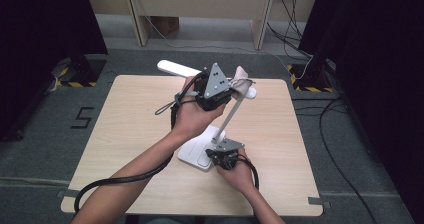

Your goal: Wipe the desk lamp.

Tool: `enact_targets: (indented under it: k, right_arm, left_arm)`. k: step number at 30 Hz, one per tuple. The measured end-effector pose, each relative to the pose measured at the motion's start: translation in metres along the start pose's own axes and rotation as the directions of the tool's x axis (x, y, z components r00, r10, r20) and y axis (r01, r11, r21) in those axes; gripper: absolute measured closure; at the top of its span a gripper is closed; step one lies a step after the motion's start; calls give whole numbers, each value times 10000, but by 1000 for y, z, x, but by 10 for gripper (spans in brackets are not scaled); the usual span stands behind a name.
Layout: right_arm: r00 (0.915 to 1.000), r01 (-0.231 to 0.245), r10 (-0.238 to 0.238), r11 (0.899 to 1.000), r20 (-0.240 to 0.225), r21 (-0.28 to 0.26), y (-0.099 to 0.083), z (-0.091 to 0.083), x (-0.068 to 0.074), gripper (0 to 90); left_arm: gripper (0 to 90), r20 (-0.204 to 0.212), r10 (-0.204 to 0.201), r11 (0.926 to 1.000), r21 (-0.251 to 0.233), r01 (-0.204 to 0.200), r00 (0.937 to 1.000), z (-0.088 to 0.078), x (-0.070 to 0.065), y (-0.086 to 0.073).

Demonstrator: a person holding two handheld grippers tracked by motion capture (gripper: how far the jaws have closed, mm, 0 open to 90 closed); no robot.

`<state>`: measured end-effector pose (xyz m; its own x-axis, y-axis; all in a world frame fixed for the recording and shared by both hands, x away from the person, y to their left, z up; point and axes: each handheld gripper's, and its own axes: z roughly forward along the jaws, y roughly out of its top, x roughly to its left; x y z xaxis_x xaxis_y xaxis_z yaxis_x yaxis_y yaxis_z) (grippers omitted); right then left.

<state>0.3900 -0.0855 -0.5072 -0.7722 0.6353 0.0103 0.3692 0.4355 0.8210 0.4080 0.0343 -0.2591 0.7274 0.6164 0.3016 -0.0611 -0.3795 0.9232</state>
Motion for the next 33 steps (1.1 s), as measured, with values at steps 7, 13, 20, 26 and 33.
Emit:
enact_targets:
  k: [7, 13, 20, 26, 33]
  right_arm:
    - [10000, 7, -7, 10000, 1, -8, 0, 0, 0, 900]
    - [10000, 9, -9, 10000, 3, -14, 0, 0, 0, 900]
    - [10000, 27, -27, 10000, 10, -25, 0, 0, 0, 900]
    - [10000, 33, -33, 10000, 10, -28, 0, 0, 0, 900]
    - [10000, 55, -55, 10000, -5, -25, 0, 0, 0, 900]
  left_arm:
    - [809, 84, 42, 10000, 17, -42, 10000, 3, -3, 2]
    - [809, 190, 95, 10000, -15, -94, 9998, 7, -7, 5]
    - [809, 334, 209, 9998, -30, -208, 9992, 11, -14, 8]
    - [809, 449, 269, 9996, -66, -267, 9986, 14, -18, 9]
    - [809, 580, 407, 9992, -55, -404, 9975, 18, -23, 12]
